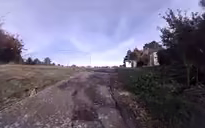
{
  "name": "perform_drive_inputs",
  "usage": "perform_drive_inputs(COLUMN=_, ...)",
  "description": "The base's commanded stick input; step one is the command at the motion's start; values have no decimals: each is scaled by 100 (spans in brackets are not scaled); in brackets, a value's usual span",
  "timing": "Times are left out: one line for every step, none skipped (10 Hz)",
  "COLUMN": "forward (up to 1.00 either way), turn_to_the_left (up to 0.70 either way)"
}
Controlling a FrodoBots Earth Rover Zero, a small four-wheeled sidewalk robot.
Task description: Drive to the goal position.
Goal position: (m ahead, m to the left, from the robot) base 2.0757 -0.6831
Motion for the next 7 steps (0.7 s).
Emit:
perform_drive_inputs(forward=85, turn_to_the_left=0)
perform_drive_inputs(forward=85, turn_to_the_left=0)
perform_drive_inputs(forward=85, turn_to_the_left=0)
perform_drive_inputs(forward=85, turn_to_the_left=0)
perform_drive_inputs(forward=85, turn_to_the_left=0)
perform_drive_inputs(forward=85, turn_to_the_left=2)
perform_drive_inputs(forward=85, turn_to_the_left=5)
